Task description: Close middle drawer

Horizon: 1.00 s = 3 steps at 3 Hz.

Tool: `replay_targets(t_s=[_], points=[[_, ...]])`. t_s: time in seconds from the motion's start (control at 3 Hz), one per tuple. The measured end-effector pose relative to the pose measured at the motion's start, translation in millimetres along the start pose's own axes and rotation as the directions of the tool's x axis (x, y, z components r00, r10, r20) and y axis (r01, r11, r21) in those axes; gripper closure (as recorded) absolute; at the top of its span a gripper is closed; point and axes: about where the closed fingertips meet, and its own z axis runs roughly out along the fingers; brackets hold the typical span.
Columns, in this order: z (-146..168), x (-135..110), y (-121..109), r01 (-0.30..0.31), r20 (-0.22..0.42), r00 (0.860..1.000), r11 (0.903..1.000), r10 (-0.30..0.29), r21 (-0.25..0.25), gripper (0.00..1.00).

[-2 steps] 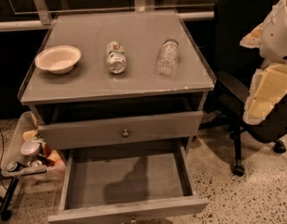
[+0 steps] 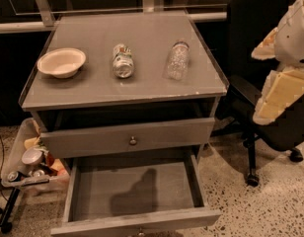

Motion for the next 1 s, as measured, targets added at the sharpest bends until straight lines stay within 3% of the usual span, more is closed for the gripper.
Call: replay_targets(t_s=[1.0], points=[[0.0,0.0,0.0,0.0,0.0,1.0,1.0,0.0,0.0,0.88]])
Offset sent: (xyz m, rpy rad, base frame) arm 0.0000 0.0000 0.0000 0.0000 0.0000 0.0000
